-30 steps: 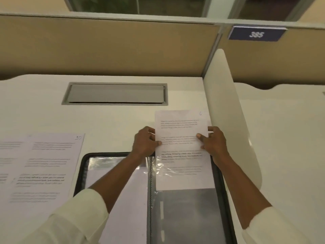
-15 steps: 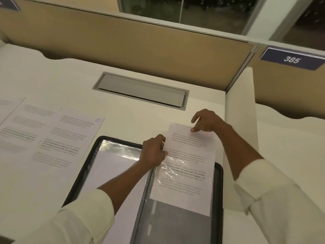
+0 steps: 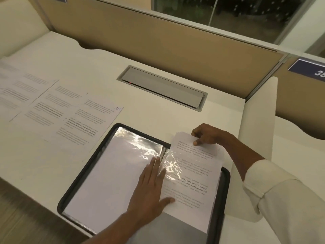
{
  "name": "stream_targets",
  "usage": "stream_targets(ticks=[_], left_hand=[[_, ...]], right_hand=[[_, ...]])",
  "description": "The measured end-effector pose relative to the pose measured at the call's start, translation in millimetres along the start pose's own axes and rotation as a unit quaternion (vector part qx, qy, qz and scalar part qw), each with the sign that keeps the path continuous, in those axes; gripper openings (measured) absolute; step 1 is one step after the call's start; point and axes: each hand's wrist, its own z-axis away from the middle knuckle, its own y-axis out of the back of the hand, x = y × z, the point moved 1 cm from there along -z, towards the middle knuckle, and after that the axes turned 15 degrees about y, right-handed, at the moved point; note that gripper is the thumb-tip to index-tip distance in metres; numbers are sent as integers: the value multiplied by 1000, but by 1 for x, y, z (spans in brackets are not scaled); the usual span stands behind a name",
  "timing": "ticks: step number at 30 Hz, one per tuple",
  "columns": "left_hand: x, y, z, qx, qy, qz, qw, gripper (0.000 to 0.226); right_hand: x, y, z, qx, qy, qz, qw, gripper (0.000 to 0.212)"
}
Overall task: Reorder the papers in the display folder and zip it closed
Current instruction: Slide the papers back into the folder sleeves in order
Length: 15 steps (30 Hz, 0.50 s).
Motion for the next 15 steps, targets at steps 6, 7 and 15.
stream_targets(ticks=[6, 7, 15], left_hand=[[-17, -24, 70, 18, -39, -70, 997, 120], [-18, -24, 78, 26, -31, -80, 996, 118], [-28, -27, 129, 36, -3, -127, 991, 115]], right_hand=[[-15, -14, -3, -10, 18, 11, 1000, 18], [-18, -17, -3, -3, 20, 16, 1000, 25], [-38, -61, 5, 97, 17, 27, 995, 68]])
